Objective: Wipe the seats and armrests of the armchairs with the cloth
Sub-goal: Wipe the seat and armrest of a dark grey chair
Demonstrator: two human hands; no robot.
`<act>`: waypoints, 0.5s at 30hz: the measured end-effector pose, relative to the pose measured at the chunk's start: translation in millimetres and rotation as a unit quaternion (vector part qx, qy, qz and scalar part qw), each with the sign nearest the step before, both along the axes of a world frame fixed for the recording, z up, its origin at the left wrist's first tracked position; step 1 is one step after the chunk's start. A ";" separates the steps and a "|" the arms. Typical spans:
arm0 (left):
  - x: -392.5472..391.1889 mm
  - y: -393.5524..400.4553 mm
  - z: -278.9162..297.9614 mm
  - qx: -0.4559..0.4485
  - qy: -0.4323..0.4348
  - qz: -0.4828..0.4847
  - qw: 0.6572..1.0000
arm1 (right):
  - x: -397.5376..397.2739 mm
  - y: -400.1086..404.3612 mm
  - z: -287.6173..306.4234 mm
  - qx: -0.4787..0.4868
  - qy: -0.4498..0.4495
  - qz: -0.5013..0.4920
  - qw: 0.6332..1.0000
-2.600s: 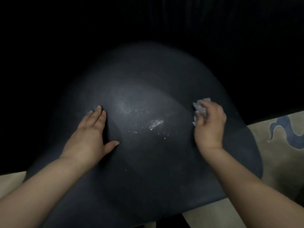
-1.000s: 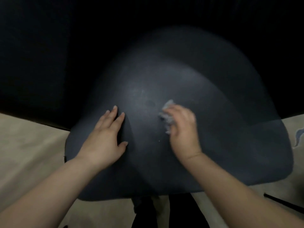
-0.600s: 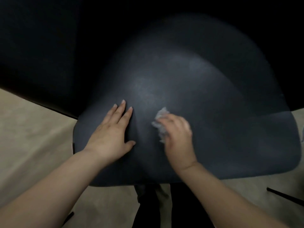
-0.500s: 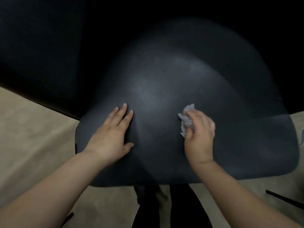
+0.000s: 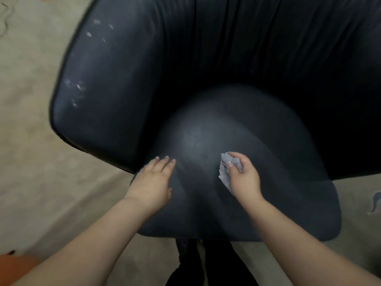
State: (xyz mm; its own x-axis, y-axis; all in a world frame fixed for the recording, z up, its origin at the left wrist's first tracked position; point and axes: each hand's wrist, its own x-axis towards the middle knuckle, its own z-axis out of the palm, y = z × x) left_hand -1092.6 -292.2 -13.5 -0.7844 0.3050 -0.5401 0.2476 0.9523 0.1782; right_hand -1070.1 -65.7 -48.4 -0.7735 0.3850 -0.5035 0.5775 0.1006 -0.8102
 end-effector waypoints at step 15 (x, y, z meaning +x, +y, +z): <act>-55.1 11.7 164.9 0.001 0.131 -0.052 0.990 | -45.1 16.3 157.7 -0.041 0.024 -0.011 0.999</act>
State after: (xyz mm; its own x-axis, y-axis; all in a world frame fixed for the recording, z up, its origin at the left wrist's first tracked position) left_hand -1147.7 -280.5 151.4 -0.8621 0.3918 -0.3213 0.3815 0.9193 0.0971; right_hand -1115.2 -49.4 109.3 -0.7895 0.3609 -0.4965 0.5391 0.0209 -0.8420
